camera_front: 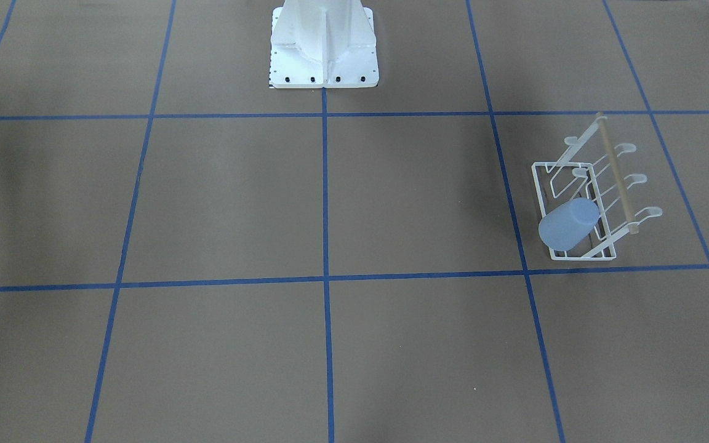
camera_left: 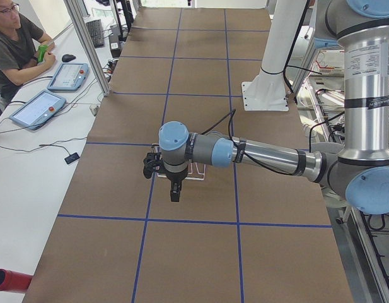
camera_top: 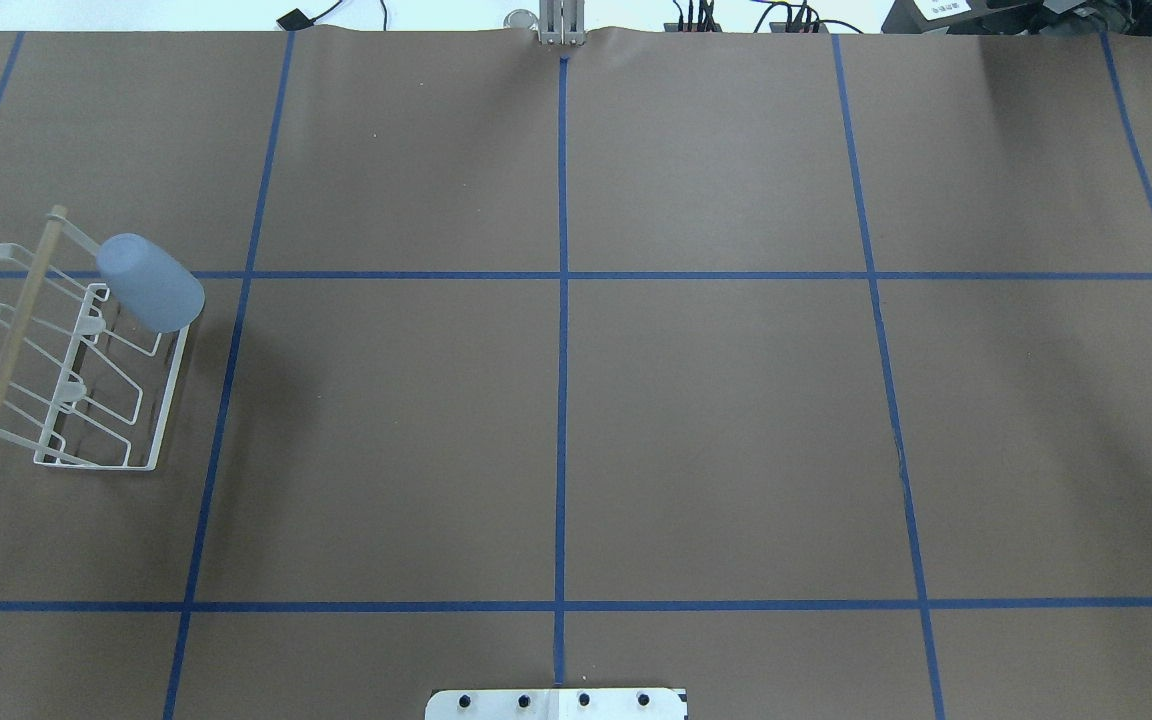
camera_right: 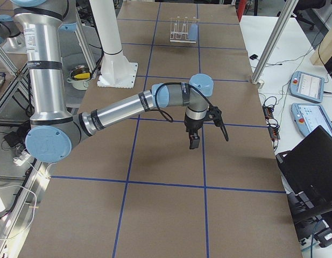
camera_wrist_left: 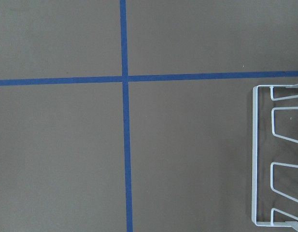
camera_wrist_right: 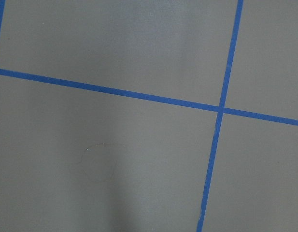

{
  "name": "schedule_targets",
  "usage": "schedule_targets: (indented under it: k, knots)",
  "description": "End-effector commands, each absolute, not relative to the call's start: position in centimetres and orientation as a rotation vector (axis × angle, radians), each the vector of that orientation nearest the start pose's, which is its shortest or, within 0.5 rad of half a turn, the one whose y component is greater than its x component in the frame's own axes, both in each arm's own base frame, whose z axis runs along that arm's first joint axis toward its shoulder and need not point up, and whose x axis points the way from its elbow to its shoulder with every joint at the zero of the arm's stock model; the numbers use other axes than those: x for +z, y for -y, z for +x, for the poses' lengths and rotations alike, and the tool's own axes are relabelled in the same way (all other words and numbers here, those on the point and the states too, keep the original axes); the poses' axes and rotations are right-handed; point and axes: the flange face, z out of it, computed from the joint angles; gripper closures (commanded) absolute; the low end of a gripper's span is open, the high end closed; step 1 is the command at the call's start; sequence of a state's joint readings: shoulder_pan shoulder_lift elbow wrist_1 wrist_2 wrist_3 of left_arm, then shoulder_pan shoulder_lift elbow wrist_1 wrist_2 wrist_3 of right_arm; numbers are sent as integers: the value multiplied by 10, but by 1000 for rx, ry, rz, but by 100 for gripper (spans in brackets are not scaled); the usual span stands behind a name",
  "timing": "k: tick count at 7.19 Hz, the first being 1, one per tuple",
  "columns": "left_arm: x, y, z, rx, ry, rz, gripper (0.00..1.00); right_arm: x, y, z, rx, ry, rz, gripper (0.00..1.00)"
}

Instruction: Hang cup on cup holder

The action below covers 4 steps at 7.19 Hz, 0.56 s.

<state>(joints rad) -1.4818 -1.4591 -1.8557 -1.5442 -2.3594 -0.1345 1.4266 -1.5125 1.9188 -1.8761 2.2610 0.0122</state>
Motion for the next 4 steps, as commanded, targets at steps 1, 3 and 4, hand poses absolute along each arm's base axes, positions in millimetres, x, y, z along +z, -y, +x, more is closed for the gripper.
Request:
schedule_targets:
  k: [1,3,4]
  knots:
    - [574,452,-22,16,-797,48,1,498,497,-2,-161,696,43,0]
    - [577,452,-22,12,-797,40,1,498,497,-2,-161,696,43,0]
    - [583,452,-21,8,-796,28,1,498,497,-2,-161,696,43,0]
